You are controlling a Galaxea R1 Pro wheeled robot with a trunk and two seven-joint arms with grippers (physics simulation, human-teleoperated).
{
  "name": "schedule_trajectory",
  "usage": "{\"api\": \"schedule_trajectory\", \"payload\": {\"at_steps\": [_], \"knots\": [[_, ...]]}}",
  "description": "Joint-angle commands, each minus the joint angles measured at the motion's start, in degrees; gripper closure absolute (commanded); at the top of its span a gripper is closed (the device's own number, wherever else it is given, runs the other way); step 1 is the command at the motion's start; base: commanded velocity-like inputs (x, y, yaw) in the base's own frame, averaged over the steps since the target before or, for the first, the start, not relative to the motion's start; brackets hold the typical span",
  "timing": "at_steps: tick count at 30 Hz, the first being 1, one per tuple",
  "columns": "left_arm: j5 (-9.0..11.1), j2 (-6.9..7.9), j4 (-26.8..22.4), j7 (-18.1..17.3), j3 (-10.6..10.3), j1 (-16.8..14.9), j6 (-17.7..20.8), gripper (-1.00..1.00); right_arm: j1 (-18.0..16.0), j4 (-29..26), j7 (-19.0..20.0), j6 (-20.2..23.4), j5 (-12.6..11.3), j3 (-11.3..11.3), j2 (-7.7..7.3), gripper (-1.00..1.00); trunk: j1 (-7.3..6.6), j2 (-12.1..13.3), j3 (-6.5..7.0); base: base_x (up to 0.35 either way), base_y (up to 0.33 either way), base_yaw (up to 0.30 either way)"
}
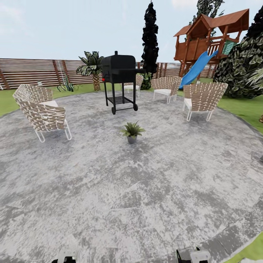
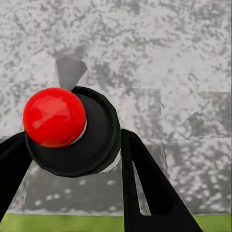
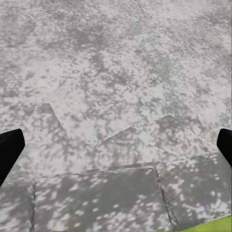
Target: Pick up the pesticide atomizer in the garden and spray insectifuge to fully cover both potted plants in the garden.
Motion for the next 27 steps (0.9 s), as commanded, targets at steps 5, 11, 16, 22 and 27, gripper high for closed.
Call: {"api": "schedule_trajectory", "payload": {"at_steps": [5, 11, 16, 22, 27], "knots": [[-0.5, 0.01, 0.0, -0.2, 0.5, 0.0, -0.2, 1.0, 0.0, 0.1, -0.5, -0.1, 0.6, -0.1, -0.01, -1.0, 0.02, 0.0, -0.05, 0.336, 0.0, 0.0], [-0.5, 0.01, 0.0, -0.2, 0.5, 0.0, -0.2, 1.0, 0.0, 0.1, -0.5, -0.1, 0.6, -0.1, -0.01, -1.0, 0.02, 0.0, -0.05, 0.336, 0.0, 0.0], [-0.5, 0.0, 0.0, -0.2, 0.5, 0.0, -0.2, 1.0, 0.0, 0.1, -0.5, -0.1, 0.6, -0.1, -0.01, -1.0, 0.02, 0.0, -0.05, 0.336, 0.0, 0.0], [-0.5, 0.01, 0.0, -0.2, 0.5, 0.0, -0.2, 1.0, 0.0, 0.1, -0.5, -0.1, 0.6, -0.1, -0.01, -1.0, 0.02, 0.0, -0.05, 0.336, 0.0, 0.0], [-0.5, 0.01, 0.0, -0.2, 0.5, 0.0, -0.2, 1.0, 0.0, 0.1, -0.5, -0.1, 0.6, -0.1, -0.01, -1.0, 0.02, 0.0, -0.05, 0.336, 0.0, 0.0]]}}
